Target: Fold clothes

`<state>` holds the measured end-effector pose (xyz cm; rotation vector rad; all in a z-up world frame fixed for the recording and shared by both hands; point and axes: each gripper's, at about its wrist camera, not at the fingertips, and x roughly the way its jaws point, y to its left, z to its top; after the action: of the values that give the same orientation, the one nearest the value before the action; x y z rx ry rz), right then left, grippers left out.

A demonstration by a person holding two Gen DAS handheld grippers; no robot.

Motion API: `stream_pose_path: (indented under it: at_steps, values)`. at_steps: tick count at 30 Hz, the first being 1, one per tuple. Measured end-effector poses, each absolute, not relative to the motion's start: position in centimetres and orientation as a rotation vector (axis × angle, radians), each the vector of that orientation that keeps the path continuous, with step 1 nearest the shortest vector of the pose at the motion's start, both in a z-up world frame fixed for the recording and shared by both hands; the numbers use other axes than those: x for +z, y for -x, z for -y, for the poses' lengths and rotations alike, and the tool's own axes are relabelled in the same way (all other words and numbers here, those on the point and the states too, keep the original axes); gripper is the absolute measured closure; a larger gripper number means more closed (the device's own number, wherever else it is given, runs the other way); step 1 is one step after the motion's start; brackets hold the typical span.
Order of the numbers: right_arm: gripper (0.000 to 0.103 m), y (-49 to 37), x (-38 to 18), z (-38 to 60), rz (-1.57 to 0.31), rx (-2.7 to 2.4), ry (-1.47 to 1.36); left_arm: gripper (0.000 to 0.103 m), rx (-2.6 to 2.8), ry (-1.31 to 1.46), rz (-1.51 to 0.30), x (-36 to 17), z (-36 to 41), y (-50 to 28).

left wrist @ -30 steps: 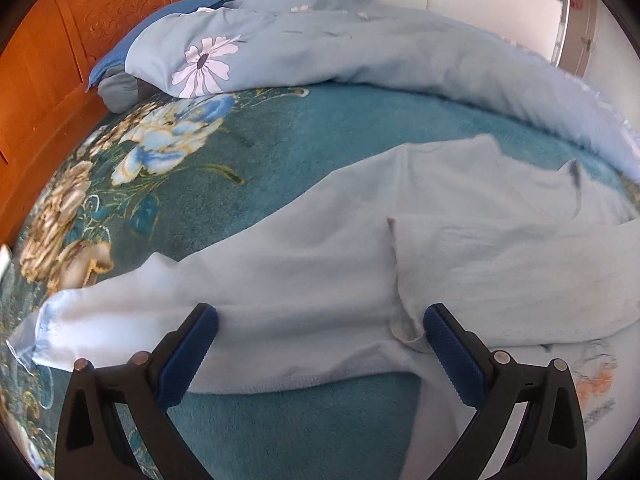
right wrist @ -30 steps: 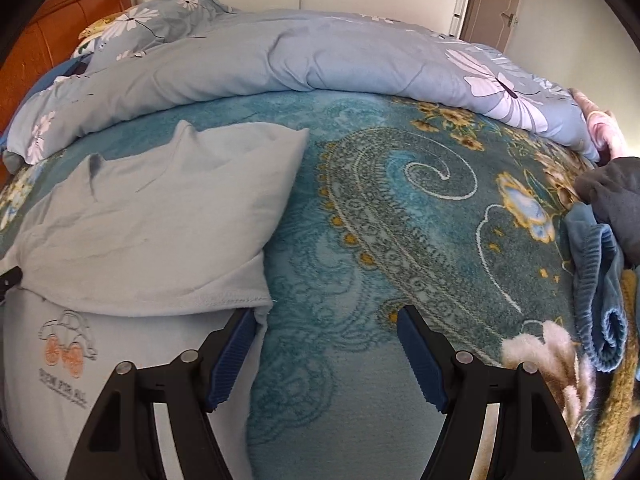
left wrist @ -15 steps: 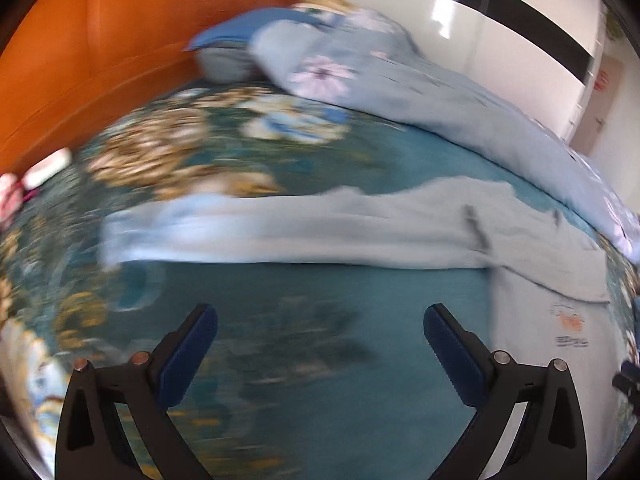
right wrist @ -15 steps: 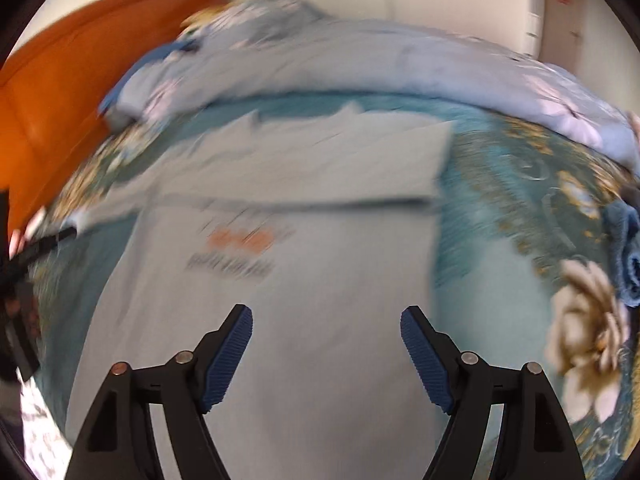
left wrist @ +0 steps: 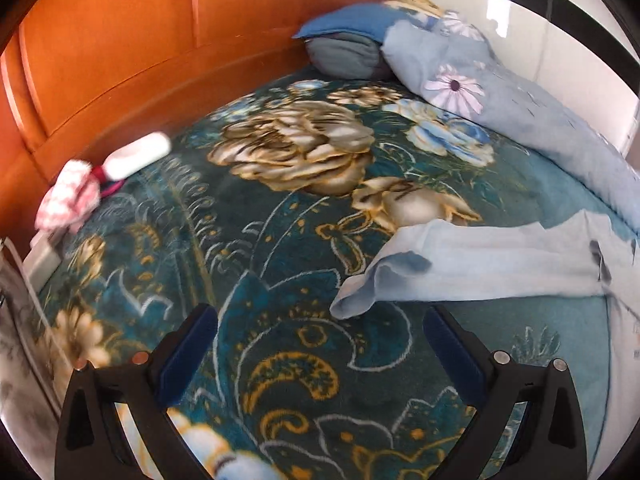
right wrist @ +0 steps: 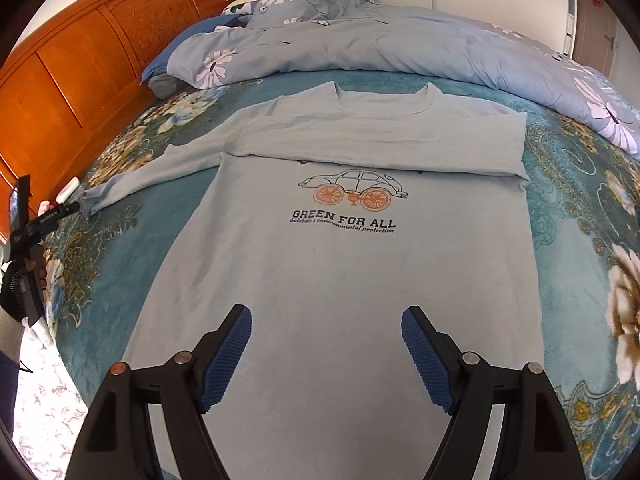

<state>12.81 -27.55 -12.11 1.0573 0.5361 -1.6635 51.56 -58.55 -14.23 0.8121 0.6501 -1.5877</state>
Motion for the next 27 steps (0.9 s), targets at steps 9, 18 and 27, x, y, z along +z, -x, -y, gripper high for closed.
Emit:
stream_pose_path:
  at_steps: [9, 18, 27]
  values:
    - [0.022, -13.2, -12.7, 28.1, -0.557, -1.657, -1.084, 0.047, -1.643, -0.832, -0.743, -15.9, 61.6, -51.2]
    - [0.022, -12.7, -13.6, 28.0, -0.559, -1.658, -1.119, 0.099, -1.698, -0.556, -1.145, -15.3, 64.4, -55.0]
    - [0.022, -11.9, -13.8, 27.7, -0.519, -1.66, -1.14, 0.1, -1.721, -0.477, -1.235, -14.0, 63.8, -55.7]
